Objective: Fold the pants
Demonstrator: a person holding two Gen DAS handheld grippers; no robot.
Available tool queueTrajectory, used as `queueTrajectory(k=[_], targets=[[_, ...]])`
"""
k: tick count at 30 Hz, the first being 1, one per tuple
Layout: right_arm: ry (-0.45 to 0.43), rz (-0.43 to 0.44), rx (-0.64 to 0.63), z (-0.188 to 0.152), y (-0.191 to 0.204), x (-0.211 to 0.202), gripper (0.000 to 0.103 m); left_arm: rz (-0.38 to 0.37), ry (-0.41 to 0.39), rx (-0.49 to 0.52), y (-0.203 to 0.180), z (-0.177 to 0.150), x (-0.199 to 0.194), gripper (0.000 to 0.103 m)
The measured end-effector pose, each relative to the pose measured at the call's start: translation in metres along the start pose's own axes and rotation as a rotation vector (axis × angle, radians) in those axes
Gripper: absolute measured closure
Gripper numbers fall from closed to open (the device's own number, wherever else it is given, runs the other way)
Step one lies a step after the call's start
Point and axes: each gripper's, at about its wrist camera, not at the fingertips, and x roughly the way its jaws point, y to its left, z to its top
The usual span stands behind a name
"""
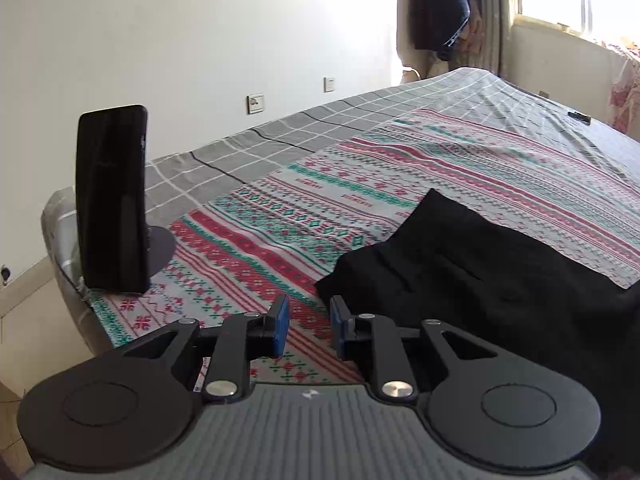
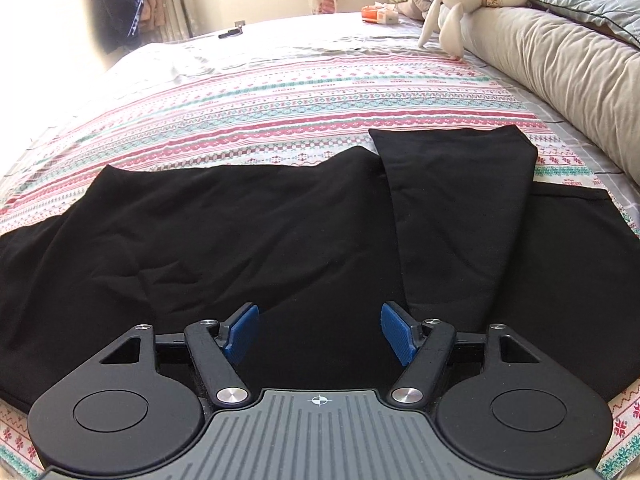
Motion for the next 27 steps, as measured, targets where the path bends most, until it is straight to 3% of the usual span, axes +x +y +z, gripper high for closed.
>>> queueTrajectory(k=[5, 8, 12, 18, 27], targets=[[-0.02, 0.019, 0.002, 0.009, -0.003, -0.008, 0.034, -0.105, 0.017, -0.05, 0.002, 0.008, -0.014, 0.05], [-0.03, 0.019, -0.009, 0.018, -0.008, -0.013, 0.026, -0.199, 0.013, 0.005, -0.023, 0.007, -0.024, 0.038], [-0.001, -0.014, -0.037, 0.033, -0.021, -0.009, 0.025, -0.333, 0.037, 0.09, -0.064, 0.001, -0.042, 0.025], [0.028, -0.042, -0.036, 0.062, -0.048, 0.002, 0.021, -0.487, 0.05, 0.22, -0.124, -0.015, -0.07, 0.011], [0.001, -0.094, 0.03, 0.088, -0.072, 0.058, 0.024, -0.642, 0.097, 0.38, -0.207, -0.048, -0.083, 0.003]])
